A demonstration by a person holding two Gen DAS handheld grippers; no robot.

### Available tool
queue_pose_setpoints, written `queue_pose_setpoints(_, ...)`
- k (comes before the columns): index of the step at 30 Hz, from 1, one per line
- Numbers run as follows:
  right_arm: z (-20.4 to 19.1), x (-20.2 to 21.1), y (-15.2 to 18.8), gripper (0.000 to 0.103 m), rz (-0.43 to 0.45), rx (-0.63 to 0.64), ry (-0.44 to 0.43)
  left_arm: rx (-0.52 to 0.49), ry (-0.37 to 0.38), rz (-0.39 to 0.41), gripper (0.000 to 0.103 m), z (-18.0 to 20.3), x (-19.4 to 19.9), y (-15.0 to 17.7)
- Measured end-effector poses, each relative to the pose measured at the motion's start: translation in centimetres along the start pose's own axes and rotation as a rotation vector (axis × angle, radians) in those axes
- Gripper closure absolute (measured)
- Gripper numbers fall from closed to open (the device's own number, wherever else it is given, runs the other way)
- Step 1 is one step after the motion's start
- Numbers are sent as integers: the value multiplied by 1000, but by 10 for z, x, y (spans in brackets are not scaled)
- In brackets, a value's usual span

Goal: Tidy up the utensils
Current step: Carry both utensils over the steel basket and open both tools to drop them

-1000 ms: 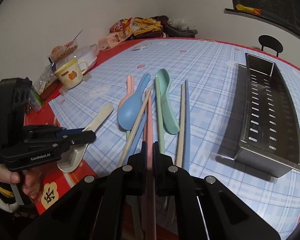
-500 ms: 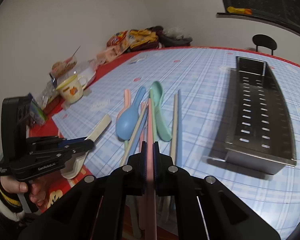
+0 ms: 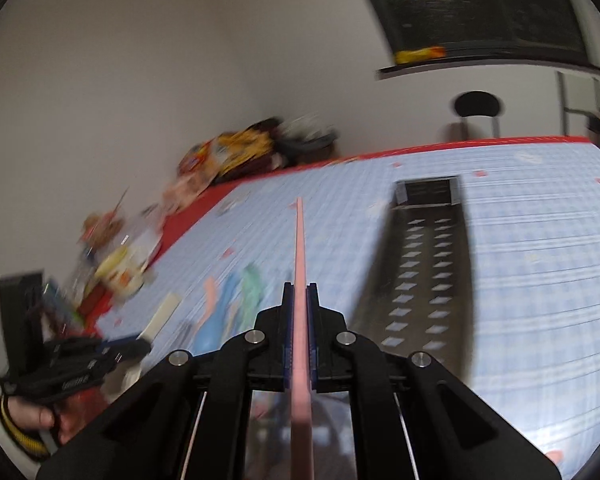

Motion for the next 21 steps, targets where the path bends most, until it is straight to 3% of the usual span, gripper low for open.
queue_pose_setpoints(9,74,-14,-12,97,24,-202,141,-93,144,10,89,88,-51,-80)
queue_pose_setpoints(15,91,-19,-4,97,10,-219,187,-114,211,-24,89,140,-101,-116)
queue_pose_setpoints(21,104,-32,2,96,-42,-269,191,-106,226,-60,89,159,-151,-140)
Point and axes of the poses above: each gripper's, at about its wrist camera, not at the fingertips, and x roughly against the way its jaws point, z to its right, y to its underside, the point moved 8 cm from there along -x, roughly the way its jaws point, and after that the axes turned 3 degrees about x, right-handed, at the moved point
